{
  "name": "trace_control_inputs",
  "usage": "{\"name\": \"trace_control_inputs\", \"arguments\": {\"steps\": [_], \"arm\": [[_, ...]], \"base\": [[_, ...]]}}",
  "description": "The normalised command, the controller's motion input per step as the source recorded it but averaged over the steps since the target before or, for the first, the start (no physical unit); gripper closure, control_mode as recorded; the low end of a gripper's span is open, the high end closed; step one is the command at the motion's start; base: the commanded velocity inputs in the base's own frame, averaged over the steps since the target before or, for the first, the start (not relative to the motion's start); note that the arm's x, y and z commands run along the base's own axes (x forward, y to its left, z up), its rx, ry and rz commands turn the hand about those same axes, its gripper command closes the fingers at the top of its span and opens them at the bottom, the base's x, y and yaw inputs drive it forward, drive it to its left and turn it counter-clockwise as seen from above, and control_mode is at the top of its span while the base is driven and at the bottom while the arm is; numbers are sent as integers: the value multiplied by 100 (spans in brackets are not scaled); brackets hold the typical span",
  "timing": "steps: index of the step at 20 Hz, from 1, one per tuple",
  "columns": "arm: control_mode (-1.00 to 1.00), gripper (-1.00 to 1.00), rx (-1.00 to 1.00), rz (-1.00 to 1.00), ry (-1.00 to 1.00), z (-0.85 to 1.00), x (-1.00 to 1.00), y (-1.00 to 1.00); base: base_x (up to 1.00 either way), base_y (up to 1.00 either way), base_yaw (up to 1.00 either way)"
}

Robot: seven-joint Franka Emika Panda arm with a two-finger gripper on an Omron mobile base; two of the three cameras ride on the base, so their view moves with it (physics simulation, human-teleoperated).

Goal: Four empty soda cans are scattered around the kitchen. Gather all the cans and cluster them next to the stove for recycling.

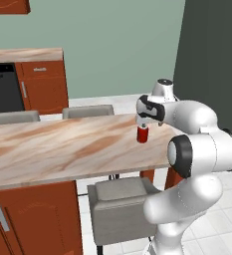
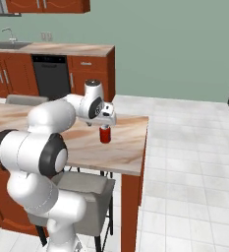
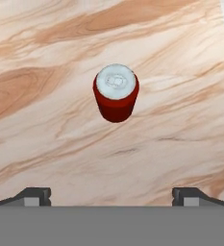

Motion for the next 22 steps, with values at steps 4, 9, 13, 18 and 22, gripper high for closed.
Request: {"name": "trace_control_inputs", "arguments": {"steps": [4,9,13,18,22], "arm": [[-100,-100,0,0,0,-11,25,0],[-100,-100,0,0,0,-20,17,0],[-100,-100,0,0,0,-23,19,0],[-100,-100,0,1,0,-18,12,0],[-100,-100,0,1,0,-19,13,0]], "base": [[0,0,0],[0,0,0],[0,0,0],[0,0,0],[0,0,0]]}}
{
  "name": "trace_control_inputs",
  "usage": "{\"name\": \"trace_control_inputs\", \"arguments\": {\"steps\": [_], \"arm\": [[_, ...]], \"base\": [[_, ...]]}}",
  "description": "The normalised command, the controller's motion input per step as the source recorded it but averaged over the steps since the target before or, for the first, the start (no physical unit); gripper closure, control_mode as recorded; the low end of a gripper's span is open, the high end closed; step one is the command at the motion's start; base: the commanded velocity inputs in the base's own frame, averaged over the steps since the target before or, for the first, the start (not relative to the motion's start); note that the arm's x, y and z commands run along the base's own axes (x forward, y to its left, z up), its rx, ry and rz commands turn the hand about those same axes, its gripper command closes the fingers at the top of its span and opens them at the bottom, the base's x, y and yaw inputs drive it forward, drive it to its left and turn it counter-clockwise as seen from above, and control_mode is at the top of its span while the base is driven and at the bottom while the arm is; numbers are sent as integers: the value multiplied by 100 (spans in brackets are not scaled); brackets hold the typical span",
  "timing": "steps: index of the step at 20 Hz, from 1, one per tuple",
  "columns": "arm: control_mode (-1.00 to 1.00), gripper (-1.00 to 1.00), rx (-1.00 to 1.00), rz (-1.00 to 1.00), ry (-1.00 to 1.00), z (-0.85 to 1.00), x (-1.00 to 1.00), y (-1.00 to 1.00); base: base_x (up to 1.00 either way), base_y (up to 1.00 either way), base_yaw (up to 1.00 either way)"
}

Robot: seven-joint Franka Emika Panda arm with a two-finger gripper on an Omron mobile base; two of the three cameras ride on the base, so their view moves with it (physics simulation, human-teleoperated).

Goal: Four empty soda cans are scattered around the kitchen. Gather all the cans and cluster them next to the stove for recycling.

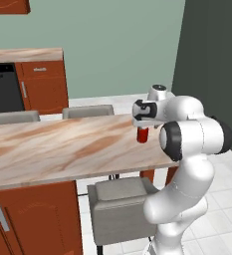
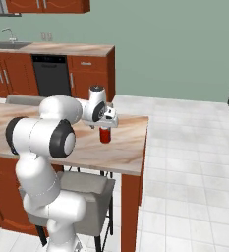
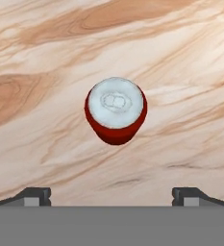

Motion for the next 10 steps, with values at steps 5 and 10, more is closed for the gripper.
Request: {"name": "trace_control_inputs", "arguments": {"steps": [5,10], "arm": [[-100,-100,0,1,0,-17,15,0],[-100,-100,0,0,0,-7,13,0]], "base": [[0,0,0],[0,0,0]]}}
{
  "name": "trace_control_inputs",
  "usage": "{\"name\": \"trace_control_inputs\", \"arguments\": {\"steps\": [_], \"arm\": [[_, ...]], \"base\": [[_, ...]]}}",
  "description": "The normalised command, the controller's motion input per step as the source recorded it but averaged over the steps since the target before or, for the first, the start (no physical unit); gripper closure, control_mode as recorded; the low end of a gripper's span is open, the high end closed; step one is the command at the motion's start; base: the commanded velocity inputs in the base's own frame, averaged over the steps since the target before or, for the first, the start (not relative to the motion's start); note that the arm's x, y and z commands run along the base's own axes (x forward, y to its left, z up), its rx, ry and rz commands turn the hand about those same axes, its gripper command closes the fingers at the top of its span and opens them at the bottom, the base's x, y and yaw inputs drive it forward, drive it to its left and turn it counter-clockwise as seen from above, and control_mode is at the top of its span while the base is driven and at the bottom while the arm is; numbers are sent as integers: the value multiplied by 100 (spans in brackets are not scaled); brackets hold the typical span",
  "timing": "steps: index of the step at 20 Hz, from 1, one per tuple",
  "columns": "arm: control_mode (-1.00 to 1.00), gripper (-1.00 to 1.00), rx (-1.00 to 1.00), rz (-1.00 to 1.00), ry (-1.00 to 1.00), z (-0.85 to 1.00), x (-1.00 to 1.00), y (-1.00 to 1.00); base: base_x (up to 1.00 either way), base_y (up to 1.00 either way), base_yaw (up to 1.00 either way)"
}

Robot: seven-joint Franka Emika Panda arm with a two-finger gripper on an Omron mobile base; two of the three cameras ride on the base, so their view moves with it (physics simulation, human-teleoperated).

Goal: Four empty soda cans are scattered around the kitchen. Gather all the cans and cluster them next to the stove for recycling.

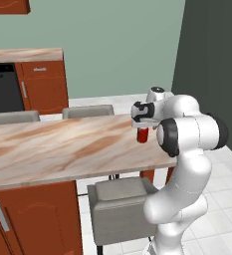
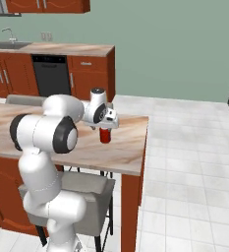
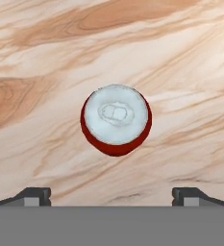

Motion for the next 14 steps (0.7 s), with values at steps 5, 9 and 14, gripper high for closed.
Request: {"name": "trace_control_inputs", "arguments": {"steps": [5,9,14], "arm": [[-100,-100,0,0,0,-5,20,0],[-100,-100,0,0,0,-6,22,0],[-100,-100,0,0,0,-9,14,0]], "base": [[0,0,0],[0,0,0],[0,0,0]]}}
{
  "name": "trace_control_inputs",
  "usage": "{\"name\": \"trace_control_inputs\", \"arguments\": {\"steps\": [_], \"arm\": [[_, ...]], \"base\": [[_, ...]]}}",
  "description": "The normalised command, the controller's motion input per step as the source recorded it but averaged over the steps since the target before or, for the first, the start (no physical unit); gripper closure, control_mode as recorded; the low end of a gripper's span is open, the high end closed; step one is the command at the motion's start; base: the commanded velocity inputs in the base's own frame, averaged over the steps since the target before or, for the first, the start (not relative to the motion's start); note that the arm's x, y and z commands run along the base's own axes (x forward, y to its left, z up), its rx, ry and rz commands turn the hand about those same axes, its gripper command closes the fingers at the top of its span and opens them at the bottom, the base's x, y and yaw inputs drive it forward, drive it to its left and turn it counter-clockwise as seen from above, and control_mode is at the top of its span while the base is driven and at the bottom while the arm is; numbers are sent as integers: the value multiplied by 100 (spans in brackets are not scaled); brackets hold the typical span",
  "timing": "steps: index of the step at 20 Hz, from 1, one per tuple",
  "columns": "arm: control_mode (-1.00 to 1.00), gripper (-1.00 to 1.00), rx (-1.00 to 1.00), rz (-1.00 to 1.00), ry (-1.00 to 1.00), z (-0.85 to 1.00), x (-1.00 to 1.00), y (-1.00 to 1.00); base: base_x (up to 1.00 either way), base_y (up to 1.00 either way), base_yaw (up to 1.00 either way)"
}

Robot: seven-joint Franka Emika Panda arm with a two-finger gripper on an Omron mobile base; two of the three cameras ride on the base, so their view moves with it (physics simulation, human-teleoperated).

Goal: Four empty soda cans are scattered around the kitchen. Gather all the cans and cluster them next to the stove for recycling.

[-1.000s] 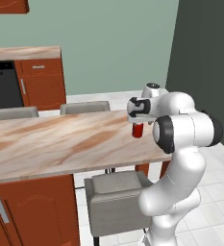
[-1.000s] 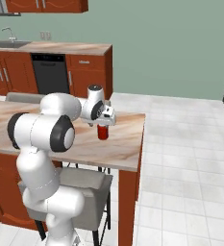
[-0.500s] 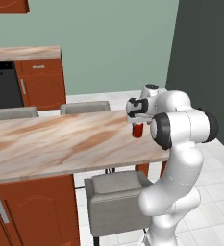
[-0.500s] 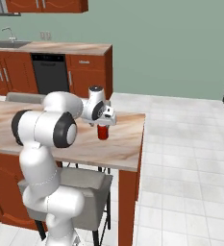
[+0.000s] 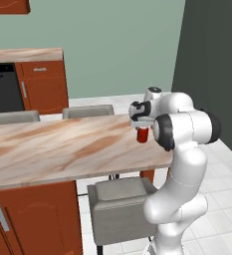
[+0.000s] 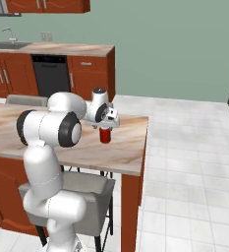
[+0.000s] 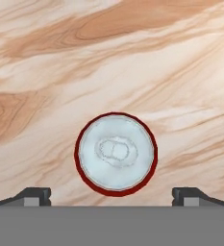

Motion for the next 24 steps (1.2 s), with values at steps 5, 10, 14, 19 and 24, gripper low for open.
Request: {"name": "trace_control_inputs", "arguments": {"steps": [5,10,14,19,24], "arm": [[-100,-100,0,0,0,-9,15,0],[-100,-100,0,0,0,-9,10,0],[-100,-100,0,0,0,-11,11,0],[-100,-100,0,0,0,-8,5,0],[-100,-100,0,0,1,-9,0,0]], "base": [[0,0,0],[0,0,0],[0,0,0],[0,0,0],[0,0,0]]}}
